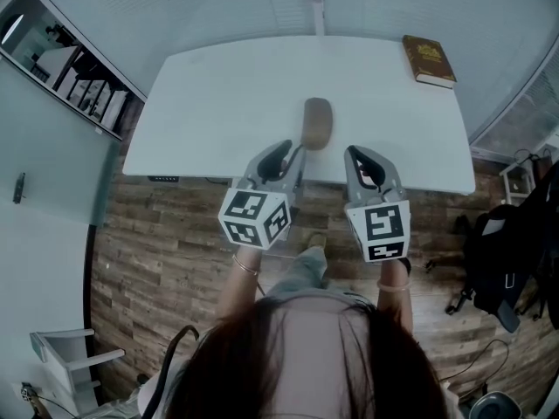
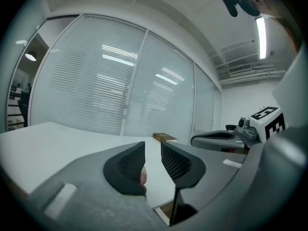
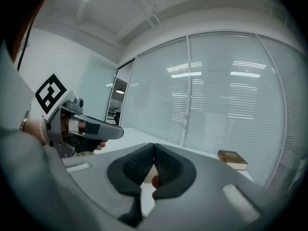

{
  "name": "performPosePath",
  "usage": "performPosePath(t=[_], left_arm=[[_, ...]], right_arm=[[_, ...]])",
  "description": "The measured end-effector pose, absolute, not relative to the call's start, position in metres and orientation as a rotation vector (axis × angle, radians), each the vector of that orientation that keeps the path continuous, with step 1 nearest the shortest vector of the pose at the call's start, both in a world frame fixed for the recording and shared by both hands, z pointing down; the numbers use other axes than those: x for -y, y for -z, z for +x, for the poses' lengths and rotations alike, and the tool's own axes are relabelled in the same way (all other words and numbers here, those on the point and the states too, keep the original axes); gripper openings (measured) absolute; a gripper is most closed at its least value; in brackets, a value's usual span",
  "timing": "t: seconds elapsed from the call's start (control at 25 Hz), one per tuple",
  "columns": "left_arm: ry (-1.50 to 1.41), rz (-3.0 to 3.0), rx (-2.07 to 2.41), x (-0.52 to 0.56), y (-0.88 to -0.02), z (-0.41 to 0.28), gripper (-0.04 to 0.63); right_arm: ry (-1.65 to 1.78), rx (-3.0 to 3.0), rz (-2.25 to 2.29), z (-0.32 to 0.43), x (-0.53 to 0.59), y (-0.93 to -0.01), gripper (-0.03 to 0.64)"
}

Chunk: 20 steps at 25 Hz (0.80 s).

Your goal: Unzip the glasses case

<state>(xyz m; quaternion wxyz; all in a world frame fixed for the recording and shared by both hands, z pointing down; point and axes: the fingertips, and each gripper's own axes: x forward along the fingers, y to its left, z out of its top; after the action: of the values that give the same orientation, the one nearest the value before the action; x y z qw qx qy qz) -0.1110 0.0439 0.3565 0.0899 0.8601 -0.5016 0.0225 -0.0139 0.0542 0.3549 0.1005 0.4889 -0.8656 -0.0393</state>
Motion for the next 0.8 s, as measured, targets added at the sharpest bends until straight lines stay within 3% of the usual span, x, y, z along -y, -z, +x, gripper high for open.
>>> performPosePath(t=[0.8], left_arm=[[-0.107, 2.368, 1.303, 0.071, -0.412, -0.132, 0.147]], right_arm=[[0.124, 2.457, 1.436, -0.024, 0.053, -0.364, 0.002]])
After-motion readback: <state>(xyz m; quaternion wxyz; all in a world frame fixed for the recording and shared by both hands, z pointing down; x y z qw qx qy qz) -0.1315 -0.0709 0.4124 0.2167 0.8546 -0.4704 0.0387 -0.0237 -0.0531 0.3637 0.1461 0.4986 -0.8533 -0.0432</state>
